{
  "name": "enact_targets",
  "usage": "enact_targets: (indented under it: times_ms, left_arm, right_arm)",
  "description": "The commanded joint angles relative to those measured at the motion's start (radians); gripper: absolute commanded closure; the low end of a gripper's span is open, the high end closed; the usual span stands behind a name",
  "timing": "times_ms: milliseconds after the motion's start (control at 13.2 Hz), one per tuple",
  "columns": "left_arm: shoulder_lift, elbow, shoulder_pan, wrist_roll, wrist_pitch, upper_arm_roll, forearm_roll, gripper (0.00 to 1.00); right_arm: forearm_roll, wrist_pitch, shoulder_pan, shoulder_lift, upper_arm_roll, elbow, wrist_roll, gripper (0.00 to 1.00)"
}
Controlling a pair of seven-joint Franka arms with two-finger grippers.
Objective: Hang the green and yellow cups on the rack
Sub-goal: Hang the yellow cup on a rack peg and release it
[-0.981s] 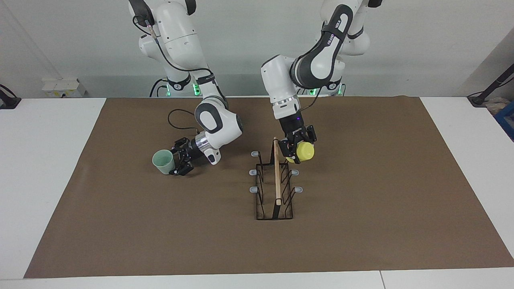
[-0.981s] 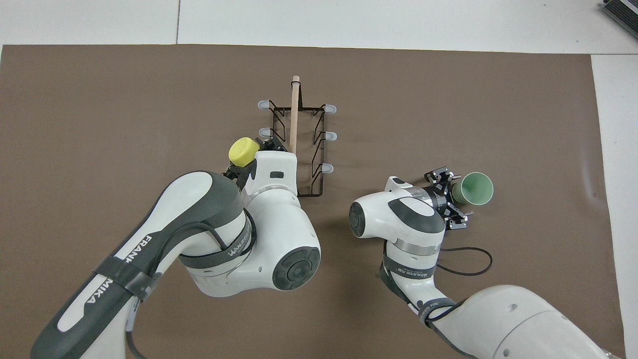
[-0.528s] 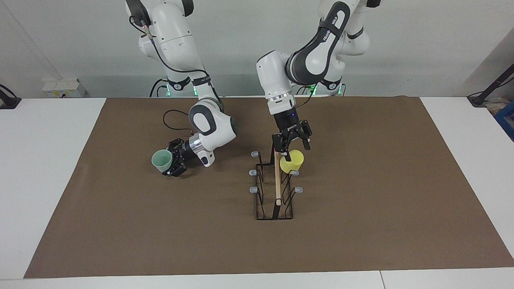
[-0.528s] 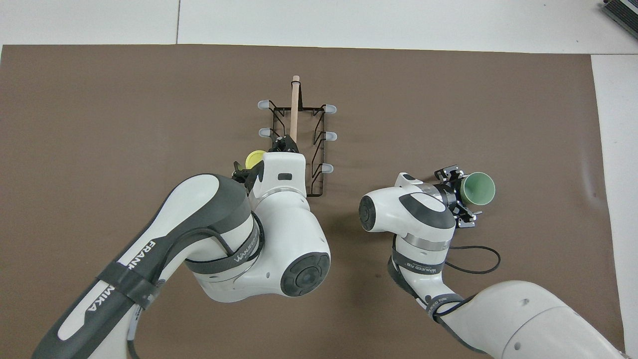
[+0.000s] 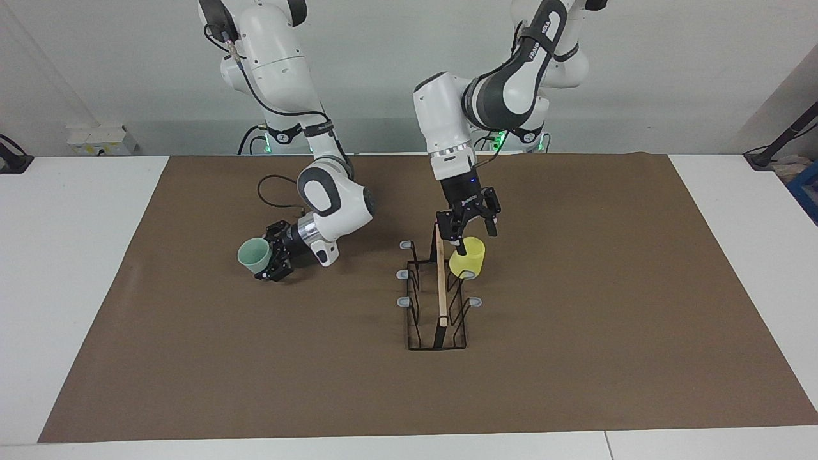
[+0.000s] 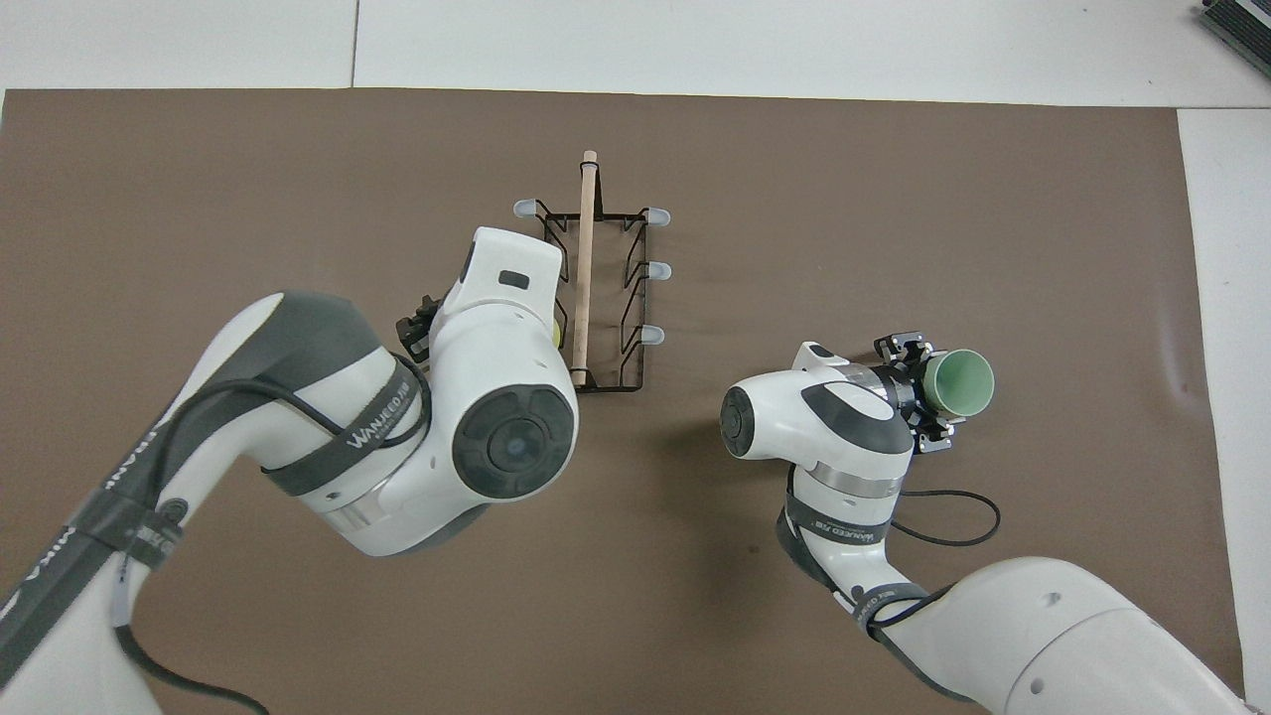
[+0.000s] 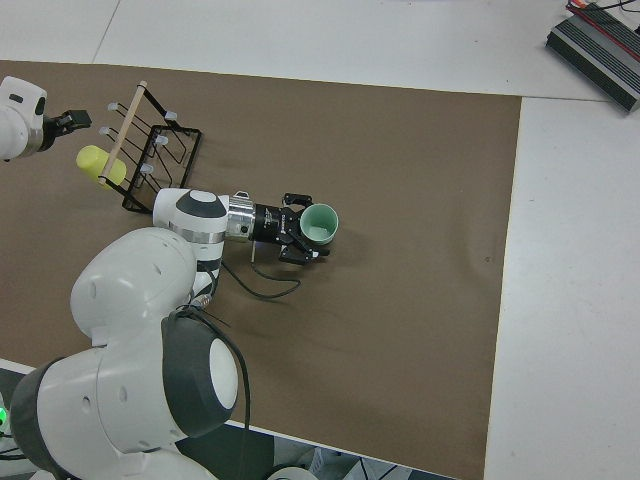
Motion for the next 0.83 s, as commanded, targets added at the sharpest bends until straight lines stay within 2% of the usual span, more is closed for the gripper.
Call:
enact_targets:
  times_ms: [0,302,453,604,755]
  left_arm:
    - [-0.017,0.001,0.004,0.304,-0.015,0.087,-0.135,0.0]
    - [-0.092,-0.024,0.016,0.74,-0.024,0.221,-0.39,0.0]
    - [-0.121,-0.022,0.036,0.949,-0.045,0.276,-0.54,0.0]
    - [-0.146,-0.01,0.038,1.171,-0.119,0.346,-0.669,0.0]
    - [-0.146,0.048,0.047,1.331,-0.227,0.4,-0.729,0.0]
  right_arm:
    - [-0.027,-0.002,-0.014,-0.025,0.012,-0.031,0.018,1.0]
    - [0.002,-0.005,-0.014,-0.021,0.012,0.011,0.015,1.0]
    - [0.079,-0.005,-0.015,-0.025,0.012,0.072,0.016,1.0]
    - [0.173,0.02,-0.037,-0.054,0.015,0.12,0.015,1.0]
    - [0.23,0.093,-0.043,-0.095,0.016,0.135,0.015,1.0]
